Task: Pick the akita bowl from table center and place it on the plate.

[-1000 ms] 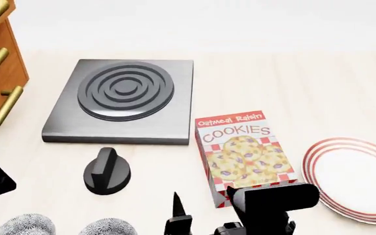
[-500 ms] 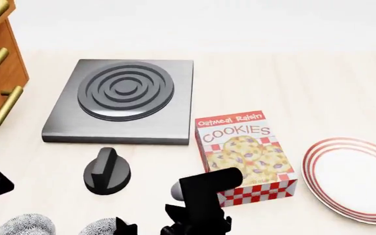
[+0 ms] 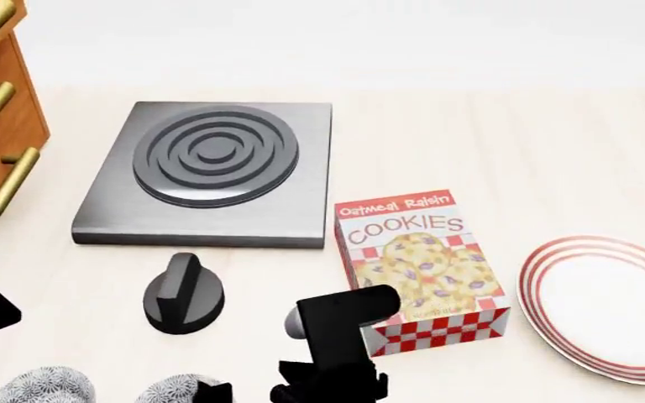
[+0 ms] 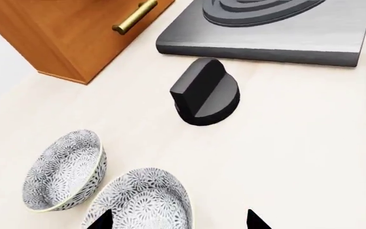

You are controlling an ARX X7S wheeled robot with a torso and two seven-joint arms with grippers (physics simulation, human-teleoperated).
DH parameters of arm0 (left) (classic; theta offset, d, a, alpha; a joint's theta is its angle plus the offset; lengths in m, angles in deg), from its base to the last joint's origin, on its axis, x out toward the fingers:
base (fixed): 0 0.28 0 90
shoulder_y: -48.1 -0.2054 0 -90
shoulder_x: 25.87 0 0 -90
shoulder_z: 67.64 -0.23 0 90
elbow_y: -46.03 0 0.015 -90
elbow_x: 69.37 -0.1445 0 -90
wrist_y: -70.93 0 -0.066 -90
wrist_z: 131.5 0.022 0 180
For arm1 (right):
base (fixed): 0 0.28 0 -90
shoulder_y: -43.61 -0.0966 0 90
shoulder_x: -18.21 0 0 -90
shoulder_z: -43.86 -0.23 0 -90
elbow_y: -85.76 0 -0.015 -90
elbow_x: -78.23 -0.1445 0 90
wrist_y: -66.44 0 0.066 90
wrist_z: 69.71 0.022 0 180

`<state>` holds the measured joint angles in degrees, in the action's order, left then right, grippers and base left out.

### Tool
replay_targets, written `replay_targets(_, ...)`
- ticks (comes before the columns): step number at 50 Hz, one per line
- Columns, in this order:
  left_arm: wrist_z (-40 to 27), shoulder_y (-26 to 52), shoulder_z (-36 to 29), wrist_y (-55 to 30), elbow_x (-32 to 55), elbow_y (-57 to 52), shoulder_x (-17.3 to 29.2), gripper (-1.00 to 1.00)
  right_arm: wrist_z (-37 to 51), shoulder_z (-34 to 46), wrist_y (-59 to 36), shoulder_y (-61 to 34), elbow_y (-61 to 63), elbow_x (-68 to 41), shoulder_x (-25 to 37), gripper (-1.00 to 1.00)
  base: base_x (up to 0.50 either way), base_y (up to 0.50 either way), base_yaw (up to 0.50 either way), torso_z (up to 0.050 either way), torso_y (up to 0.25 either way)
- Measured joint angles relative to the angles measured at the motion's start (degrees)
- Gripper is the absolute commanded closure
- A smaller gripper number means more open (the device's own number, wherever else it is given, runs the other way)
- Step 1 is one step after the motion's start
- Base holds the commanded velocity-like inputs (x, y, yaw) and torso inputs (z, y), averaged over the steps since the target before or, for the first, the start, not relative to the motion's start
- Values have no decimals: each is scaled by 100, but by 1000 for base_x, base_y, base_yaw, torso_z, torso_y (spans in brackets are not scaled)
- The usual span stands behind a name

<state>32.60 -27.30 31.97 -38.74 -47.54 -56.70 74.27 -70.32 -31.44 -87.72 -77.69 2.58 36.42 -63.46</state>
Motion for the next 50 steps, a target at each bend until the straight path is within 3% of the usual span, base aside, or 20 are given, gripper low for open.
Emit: replay_targets(50,-35,-83,-338,-17,177,-195,83,-100,-913,573,646,-557,-2111,74,-168,-100,0,0,0,0,0)
